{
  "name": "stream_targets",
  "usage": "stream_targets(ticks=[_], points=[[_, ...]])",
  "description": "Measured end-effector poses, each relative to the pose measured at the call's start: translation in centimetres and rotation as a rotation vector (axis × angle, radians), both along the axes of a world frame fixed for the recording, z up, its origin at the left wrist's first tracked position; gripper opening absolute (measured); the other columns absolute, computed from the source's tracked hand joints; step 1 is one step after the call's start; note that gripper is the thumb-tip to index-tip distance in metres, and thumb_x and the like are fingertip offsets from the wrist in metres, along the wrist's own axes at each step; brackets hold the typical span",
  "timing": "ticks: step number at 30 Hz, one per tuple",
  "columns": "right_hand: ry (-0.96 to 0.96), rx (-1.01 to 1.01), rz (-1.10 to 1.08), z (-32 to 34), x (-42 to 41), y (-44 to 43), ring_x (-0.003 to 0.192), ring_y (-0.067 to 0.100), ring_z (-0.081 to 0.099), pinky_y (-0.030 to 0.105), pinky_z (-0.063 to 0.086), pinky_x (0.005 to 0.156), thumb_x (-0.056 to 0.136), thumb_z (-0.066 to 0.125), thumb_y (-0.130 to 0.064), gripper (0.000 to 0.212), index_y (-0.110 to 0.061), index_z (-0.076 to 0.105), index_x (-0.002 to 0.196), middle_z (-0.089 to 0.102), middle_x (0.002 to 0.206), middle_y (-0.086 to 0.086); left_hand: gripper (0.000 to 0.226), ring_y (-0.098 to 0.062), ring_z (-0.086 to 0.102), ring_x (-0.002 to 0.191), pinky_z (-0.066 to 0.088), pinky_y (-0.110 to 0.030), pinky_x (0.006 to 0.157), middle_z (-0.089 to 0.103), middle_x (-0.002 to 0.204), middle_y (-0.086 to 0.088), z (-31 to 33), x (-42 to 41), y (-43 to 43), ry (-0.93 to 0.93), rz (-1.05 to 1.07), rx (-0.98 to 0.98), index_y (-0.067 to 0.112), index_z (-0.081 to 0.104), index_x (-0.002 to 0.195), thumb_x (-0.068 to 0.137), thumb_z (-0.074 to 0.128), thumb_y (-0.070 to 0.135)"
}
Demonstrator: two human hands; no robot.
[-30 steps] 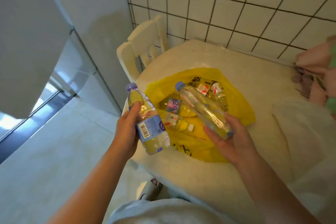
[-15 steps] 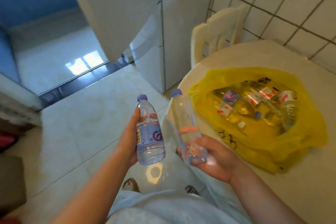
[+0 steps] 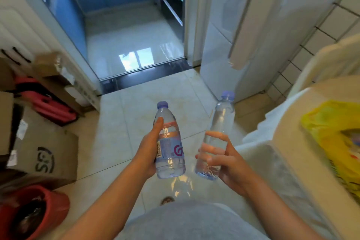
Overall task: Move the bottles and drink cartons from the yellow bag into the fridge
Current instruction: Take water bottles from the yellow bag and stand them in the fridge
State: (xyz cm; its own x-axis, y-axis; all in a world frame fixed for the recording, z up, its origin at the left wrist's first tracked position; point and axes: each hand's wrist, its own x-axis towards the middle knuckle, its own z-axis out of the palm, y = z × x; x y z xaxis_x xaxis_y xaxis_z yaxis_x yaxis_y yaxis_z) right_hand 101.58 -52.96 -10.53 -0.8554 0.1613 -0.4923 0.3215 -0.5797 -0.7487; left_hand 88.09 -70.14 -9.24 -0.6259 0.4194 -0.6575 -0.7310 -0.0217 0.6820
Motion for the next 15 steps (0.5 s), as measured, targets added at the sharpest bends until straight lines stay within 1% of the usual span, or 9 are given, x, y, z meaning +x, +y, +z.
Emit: stream_targets(ticks=[3, 6, 8, 10, 11, 13, 15], points=[[0.025, -0.009, -0.037, 0.4, -4.3, -2.9, 0.100, 0.041, 0.066, 0.045, 0.056, 0.076, 0.055, 0.067, 0.010, 0.083, -0.014, 0.048, 0.132, 0.066, 0.107, 0.023, 0.069, -0.028, 0.068, 0.073, 0.056, -0.040, 0.074, 0.070, 0.087, -0.015, 0.2, -3.1, -3.7, 0.024, 0.052, -0.016, 0.010, 0.066, 0.109, 0.069, 0.062, 0.066], [0.029, 0.020, -0.038, 1.2, -8.3, -4.5, 0.096, 0.038, 0.068, 0.045, 0.056, 0.075, 0.059, 0.068, 0.007, 0.076, -0.015, 0.050, 0.129, 0.065, 0.107, 0.022, 0.070, -0.028, 0.069, 0.074, 0.057, -0.039, 0.073, 0.071, 0.088, -0.014, 0.1, -6.0, -6.3, 0.056, 0.102, -0.023, 0.011, 0.066, 0.112, 0.069, 0.061, 0.066], [0.016, 0.027, -0.034, 1.7, -11.1, -5.1, 0.092, 0.035, 0.069, 0.045, 0.057, 0.073, 0.057, 0.073, 0.003, 0.073, -0.016, 0.053, 0.124, 0.067, 0.104, 0.020, 0.068, -0.026, 0.070, 0.072, 0.057, -0.038, 0.072, 0.071, 0.087, -0.013, -0.1, -7.9, -7.5, 0.077, 0.134, -0.018, 0.010, 0.065, 0.112, 0.072, 0.060, 0.065], [0.011, 0.029, -0.028, 1.8, -14.0, -5.5, 0.091, 0.034, 0.070, 0.044, 0.057, 0.071, 0.053, 0.079, -0.005, 0.073, -0.015, 0.056, 0.121, 0.068, 0.100, 0.018, 0.065, -0.027, 0.070, 0.073, 0.057, -0.041, 0.076, 0.071, 0.086, -0.013, -0.4, -10.0, -8.3, 0.082, 0.159, -0.020, 0.011, 0.065, 0.109, 0.072, 0.059, 0.064], [0.009, 0.032, -0.025, 1.8, -15.5, -5.5, 0.091, 0.034, 0.070, 0.044, 0.057, 0.071, 0.055, 0.080, -0.008, 0.071, -0.015, 0.057, 0.122, 0.068, 0.100, 0.018, 0.065, -0.028, 0.070, 0.073, 0.057, -0.043, 0.078, 0.072, 0.086, -0.013, -0.5, -11.1, -8.6, 0.082, 0.176, -0.025, 0.012, 0.066, 0.108, 0.071, 0.059, 0.065], [0.003, 0.034, -0.024, 1.5, -18.7, -5.5, 0.091, 0.034, 0.070, 0.044, 0.056, 0.073, 0.064, 0.076, -0.011, 0.063, -0.015, 0.057, 0.123, 0.068, 0.100, 0.017, 0.066, -0.029, 0.071, 0.075, 0.057, -0.044, 0.080, 0.073, 0.088, -0.013, -0.8, -13.6, -8.8, 0.083, 0.198, -0.040, 0.012, 0.066, 0.110, 0.070, 0.059, 0.065], [-0.002, 0.026, -0.018, 1.0, -22.0, -5.2, 0.092, 0.033, 0.070, 0.044, 0.056, 0.075, 0.066, 0.072, -0.012, 0.060, -0.015, 0.057, 0.124, 0.069, 0.101, 0.015, 0.065, -0.027, 0.071, 0.074, 0.058, -0.040, 0.076, 0.073, 0.087, -0.012, -1.1, -16.4, -8.8, 0.091, 0.214, -0.051, 0.013, 0.066, 0.111, 0.071, 0.057, 0.064]])
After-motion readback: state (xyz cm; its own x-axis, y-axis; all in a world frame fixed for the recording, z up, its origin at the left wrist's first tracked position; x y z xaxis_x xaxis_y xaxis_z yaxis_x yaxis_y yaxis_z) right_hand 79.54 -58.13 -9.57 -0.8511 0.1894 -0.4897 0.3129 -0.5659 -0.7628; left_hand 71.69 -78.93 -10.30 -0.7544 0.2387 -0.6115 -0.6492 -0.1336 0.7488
